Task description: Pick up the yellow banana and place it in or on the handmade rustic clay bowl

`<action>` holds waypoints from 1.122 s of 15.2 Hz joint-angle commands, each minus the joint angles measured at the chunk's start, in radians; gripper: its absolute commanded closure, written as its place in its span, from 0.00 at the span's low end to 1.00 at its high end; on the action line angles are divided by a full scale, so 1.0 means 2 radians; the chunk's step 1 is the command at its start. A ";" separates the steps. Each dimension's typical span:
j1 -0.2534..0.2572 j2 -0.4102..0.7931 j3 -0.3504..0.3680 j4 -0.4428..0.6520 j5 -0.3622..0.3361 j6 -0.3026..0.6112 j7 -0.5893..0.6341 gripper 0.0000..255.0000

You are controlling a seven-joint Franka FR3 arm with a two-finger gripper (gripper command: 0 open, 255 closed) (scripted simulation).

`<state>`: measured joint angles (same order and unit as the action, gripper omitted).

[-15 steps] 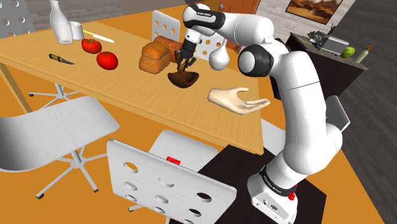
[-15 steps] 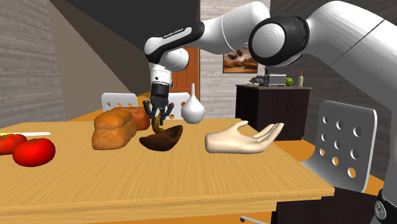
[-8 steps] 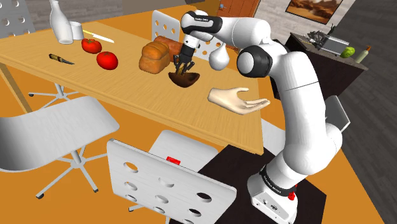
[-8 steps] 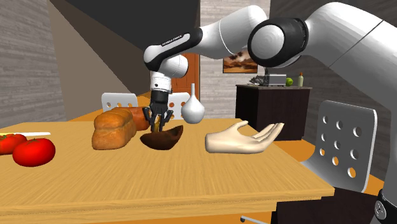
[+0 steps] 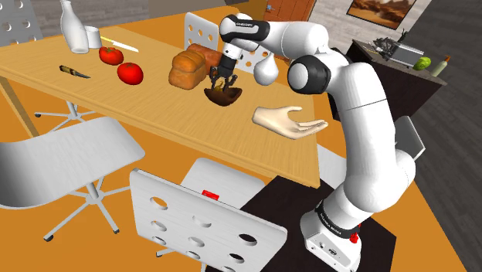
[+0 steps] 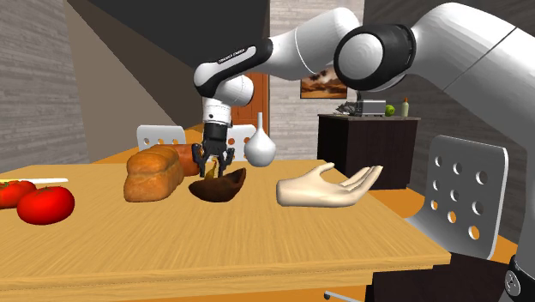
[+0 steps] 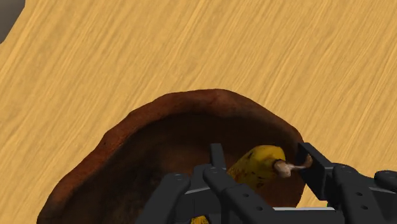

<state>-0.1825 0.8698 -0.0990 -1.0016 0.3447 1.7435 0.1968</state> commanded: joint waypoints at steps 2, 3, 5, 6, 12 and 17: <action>-0.001 0.003 -0.001 0.001 -0.001 -0.001 0.000 0.00; -0.001 0.002 -0.001 -0.001 -0.001 0.000 0.000 0.00; -0.001 0.002 -0.001 0.001 -0.001 -0.001 0.000 0.00; -0.004 0.003 -0.001 0.019 -0.002 -0.019 0.003 0.00; -0.016 0.018 -0.001 0.090 -0.004 -0.074 0.012 0.00; -0.016 0.018 -0.001 0.091 -0.004 -0.074 0.012 0.00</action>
